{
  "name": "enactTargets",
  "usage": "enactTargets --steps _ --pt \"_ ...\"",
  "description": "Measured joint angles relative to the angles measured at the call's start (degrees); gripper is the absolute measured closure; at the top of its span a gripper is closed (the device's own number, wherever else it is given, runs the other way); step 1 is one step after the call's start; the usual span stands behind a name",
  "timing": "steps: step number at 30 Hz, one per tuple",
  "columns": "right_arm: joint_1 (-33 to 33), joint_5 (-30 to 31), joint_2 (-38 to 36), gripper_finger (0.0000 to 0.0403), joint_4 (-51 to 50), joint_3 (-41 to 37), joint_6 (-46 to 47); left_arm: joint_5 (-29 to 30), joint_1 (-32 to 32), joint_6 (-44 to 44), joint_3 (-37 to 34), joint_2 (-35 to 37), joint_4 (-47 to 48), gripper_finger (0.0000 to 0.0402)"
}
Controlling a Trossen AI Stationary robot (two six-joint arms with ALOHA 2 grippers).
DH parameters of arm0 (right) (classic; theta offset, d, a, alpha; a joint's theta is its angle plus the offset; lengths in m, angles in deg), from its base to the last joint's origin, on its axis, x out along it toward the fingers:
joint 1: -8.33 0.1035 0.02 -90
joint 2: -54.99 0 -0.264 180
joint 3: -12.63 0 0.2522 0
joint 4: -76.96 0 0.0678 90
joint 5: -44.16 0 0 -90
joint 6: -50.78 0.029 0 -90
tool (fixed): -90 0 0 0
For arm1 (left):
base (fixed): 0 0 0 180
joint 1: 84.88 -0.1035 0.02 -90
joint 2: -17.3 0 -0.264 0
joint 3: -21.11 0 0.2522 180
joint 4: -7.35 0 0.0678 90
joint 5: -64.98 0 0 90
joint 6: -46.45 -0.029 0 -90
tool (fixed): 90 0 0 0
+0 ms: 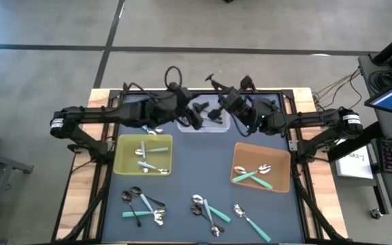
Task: Sort silverware by color (type)
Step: Put the black spoon into the transparent bin
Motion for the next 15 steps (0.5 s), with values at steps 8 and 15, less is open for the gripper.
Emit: enactTargets --steps 8,15 --pt "-1.64 -1.42 -0.14 0.0394 -3.86 1.02 3.3 1.53 -0.86 -1.85 0.14 0.31 -1.84 0.0196" --pt "-1.59 -1.76 0.15 0.0394 -8.94 0.36 10.41 1.75 -2.25 -3.86 0.14 0.35 -4.17 0.0196"
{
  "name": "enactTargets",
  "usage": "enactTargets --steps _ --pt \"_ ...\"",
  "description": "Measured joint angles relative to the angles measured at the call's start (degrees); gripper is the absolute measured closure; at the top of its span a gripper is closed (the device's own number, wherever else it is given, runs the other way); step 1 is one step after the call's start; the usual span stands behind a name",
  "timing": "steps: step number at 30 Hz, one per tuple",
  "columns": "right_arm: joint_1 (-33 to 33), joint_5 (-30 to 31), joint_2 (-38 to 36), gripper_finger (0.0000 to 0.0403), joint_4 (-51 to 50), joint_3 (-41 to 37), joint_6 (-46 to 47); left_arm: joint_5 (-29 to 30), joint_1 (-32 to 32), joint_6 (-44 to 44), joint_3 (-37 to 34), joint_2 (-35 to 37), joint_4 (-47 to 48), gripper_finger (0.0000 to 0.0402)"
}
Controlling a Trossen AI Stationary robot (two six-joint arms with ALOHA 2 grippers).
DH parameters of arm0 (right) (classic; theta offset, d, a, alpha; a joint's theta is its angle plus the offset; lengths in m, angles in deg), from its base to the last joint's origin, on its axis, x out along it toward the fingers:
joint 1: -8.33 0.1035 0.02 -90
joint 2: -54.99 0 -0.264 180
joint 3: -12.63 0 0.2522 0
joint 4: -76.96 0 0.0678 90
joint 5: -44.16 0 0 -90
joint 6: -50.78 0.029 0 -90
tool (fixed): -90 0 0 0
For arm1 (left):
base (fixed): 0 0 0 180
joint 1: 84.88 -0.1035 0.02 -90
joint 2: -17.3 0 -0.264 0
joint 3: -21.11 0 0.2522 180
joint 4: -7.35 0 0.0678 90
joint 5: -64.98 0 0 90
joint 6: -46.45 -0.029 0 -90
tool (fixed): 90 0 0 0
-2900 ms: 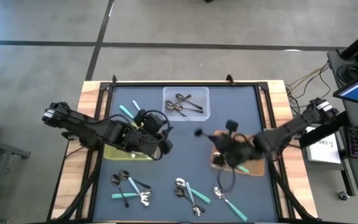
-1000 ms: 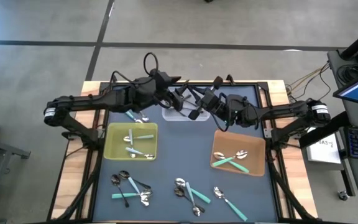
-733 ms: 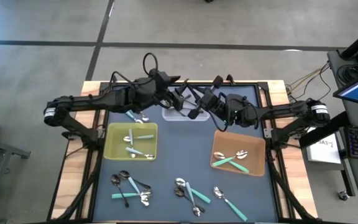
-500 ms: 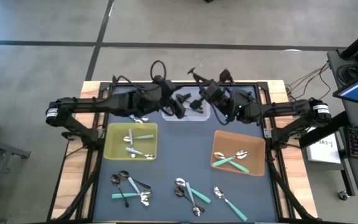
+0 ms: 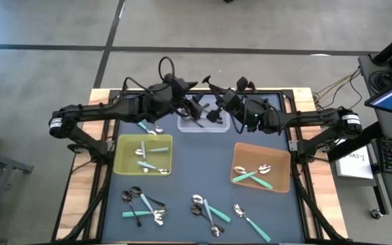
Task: Sort silverware by color (type)
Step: Put the black spoon into the transparent bin
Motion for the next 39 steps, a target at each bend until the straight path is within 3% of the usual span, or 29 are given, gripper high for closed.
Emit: enactTargets --steps 6,15,20,26,32,39 --pt "-0.04 -3.34 0.2 0.0394 0.1 -0.15 3.99 -1.0 -0.94 -1.57 0.0 0.04 -0.76 0.0196" --pt "0.02 -5.86 1.05 0.0394 0.19 -0.28 7.61 -12.19 -3.38 -1.72 0.02 -1.27 -4.32 0.0202" --pt "0.04 -5.96 1.27 0.0394 0.01 -0.28 7.15 -13.14 -3.62 -1.78 0.02 -1.64 -4.4 0.0257" --pt "0.04 -5.7 1.25 0.0394 0.05 -0.28 6.16 -13.47 -4.54 -2.22 0.02 -1.57 -4.37 0.0386" --pt "-0.22 -5.54 1.25 0.0392 0.09 -0.28 5.4 -17.43 -6.1 -1.36 0.02 -1.53 -4.35 0.04" --pt "-1.08 -5.53 0.94 0.0359 -0.67 -0.26 3.92 -18.23 -8.5 -1.35 0.02 -1.53 -4.12 0.0401"
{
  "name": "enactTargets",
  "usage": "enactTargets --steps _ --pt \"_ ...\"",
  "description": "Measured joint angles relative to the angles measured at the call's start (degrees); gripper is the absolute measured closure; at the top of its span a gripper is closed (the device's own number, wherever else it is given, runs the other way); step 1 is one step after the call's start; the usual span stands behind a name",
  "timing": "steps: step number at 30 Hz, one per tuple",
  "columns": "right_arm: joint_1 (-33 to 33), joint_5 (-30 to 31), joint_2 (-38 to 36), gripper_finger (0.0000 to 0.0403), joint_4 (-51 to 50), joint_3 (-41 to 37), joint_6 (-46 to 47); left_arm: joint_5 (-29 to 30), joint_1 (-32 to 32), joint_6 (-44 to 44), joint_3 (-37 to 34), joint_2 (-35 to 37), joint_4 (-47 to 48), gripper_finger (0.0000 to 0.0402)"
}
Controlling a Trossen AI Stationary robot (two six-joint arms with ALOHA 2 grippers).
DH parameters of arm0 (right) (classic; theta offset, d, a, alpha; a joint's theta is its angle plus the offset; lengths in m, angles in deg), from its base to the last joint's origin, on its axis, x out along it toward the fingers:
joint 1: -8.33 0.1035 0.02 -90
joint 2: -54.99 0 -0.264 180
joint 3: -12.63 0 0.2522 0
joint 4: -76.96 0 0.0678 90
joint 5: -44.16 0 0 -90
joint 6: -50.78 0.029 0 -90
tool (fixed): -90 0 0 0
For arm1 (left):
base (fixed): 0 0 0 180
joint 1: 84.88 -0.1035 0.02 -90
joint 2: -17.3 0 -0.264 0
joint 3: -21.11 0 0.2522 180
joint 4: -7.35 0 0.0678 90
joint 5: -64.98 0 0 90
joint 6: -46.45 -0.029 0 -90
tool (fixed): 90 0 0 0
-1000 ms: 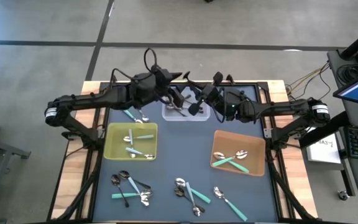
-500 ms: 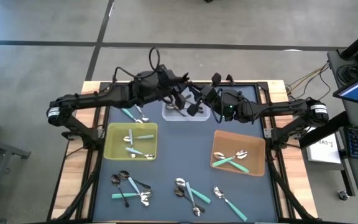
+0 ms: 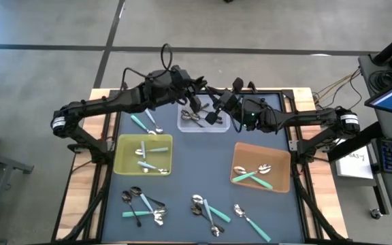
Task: Sort silverware by color (type)
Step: Put the black spoon into the transparent bin, then put the blue spoon into the yellow bin
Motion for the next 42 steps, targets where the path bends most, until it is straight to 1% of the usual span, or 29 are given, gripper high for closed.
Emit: enactTargets --steps 2,7,10,13,17,19,22,26,28,33,38,40,42 --pt "-0.23 -0.01 -0.09 0.035 0.12 0.02 -1.17 -0.18 -0.89 -0.32 0.0 0.0 0.57 0.0401" --pt "-1.21 0.03 -0.42 0.0323 -1.78 0.04 -2.96 -4.81 -4.08 -0.84 0.04 -0.17 2.2 0.0401" --pt "-2.08 0.08 -0.87 0.0317 -4.85 0.04 -1.04 -6.06 -6.22 -2.01 0.11 -1.44 4.86 0.0401" --pt "-2.88 1.1 -1.09 0.0316 -9.21 0.07 3.07 -6.68 -7.79 -3.08 0.11 -3.98 9.16 0.0401" --pt "-2.88 6.91 -1.14 0.0318 -17.24 0.07 8.31 -9.48 -8.47 -3.38 0.11 -8.51 14.09 0.0401" --pt "-2.88 8.85 -1.16 0.0321 -22.09 0.07 11.23 -10.66 -8.46 -3.41 0.09 -10.67 16.17 0.0402" --pt "-2.88 9.43 -1.16 0.0323 -28.89 0.07 18.07 -11.07 -8.46 -3.24 0.08 -12.94 19.17 0.0402" --pt "-2.88 9.52 -1.16 0.0321 -37.1 0.07 26.76 -11.02 -8.53 -2.51 2.4 -15.2 27.18 0.0402" --pt "-2.88 9.51 -1.16 0.0319 -40.11 0.07 28.5 -10.37 -8.53 -2.49 3.6 -15.91 30.29 0.0402" --pt "-2.72 9.51 -1.16 0.0316 -44.35 0.07 32.14 -10.14 -8.53 -4.24 4.76 -17.53 31.84 0.0388" --pt "-2.03 7.38 -1.55 0.0315 -50.49 0.07 37.51 -10.14 -8.53 -5.76 5.59 -19.69 31.92 0.0351" --pt "-1.47 4.22 -2.09 0.0312 -54.38 0.07 39.65 -10.67 -8.53 -5.73 5.69 -19.89 31.98 0.0331" --pt "-1.15 -0.78 -2.91 0.031 -59.13 0.07 42.54 -12.86 -8.38 -4.83 6.03 -19.86 31.94 0.0312"
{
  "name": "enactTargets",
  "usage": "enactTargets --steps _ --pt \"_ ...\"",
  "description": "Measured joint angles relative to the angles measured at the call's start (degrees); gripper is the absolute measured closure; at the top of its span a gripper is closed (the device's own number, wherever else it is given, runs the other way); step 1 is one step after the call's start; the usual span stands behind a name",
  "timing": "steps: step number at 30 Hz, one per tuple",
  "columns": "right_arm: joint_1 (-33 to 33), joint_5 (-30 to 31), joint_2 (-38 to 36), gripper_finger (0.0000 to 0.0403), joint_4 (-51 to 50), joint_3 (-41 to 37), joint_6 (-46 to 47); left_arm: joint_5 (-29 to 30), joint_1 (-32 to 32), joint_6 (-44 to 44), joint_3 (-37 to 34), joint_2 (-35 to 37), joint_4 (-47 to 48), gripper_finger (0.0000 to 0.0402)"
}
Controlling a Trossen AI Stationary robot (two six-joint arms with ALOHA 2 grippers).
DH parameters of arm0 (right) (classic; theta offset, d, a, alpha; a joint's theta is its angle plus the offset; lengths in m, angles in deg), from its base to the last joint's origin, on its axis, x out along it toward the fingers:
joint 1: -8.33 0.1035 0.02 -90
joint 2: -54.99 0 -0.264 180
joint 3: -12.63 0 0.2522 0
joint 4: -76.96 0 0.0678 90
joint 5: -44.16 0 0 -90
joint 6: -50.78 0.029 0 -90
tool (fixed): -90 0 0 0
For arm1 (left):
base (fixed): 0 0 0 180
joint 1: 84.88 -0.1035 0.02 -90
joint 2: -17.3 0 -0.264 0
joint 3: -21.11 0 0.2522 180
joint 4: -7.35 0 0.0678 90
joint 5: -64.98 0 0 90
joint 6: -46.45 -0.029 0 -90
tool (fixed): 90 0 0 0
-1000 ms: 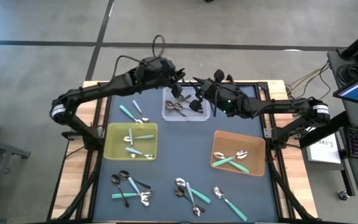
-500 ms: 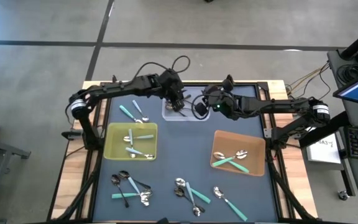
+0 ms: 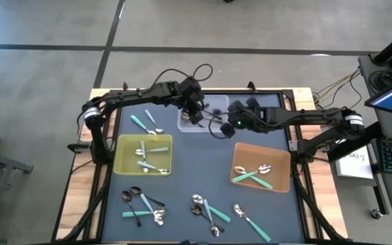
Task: Sort silverware by color (type)
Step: Put the blue spoon into the yellow bin
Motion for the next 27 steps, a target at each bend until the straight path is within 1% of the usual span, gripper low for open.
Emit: enactTargets --steps 2,7,9,10,12,14,15,16,18,22,25,27 --pt "0.11 -5.44 -0.72 0.031 -5.23 0.0 4.12 -2.1 0.39 1.27 0.66 0.13 -0.02 0.0293" --pt "1.07 -18.68 -1.08 0.0317 -16.98 -0.14 14.42 -3.71 1.48 2.96 4.37 0.31 0.12 0.0257" --pt "2.65 -24.5 -1.1 0.0319 -19.62 -0.87 17.48 -6.69 1.91 4.0 6.11 0.37 1.85 0.025" --pt "3.9 -26.7 -1.0 0.032 -20.4 -1.36 18.79 -9.34 2.18 4.39 7.12 0.39 3.79 0.0248" --pt "6.85 -29.52 -0.9 0.0321 -20.57 -2.55 20.98 -17.22 2.98 4.87 8.75 0.46 9.33 0.0246" --pt "10.82 -29.76 -0.9 0.032 -20.66 -3.84 23.39 -25.37 4.35 5.67 9.23 0.65 15.73 0.0246" --pt "12.76 -29.91 -0.9 0.0319 -20.66 -4.42 24.57 -28.15 5.35 5.95 9.18 0.75 18.78 0.0246" --pt "14.7 -29.92 -0.9 0.0317 -20.7 -4.86 25.29 -29.38 6.6 6.17 8.91 0.87 21.24 0.0245" --pt "18.37 -29.95 -0.87 0.0314 -20.73 -5.33 27.06 -27.94 9.93 7.52 8.19 1.41 24.44 0.0245" --pt "24.11 -29.62 -0.87 0.0309 -20.66 -5.4 29.64 -20.84 18.25 13.27 7.7 1.87 25.34 0.0245" --pt "27.53 -29.24 -0.87 0.0311 -20.65 -5.44 31.28 -14.0 24.61 19.34 7.66 1.82 22.83 0.0245" --pt "29.75 -29.17 -0.87 0.0312 -20.65 -5.44 31.64 -8.16 28.46 24.23 7.68 1.69 20.84 0.0245"
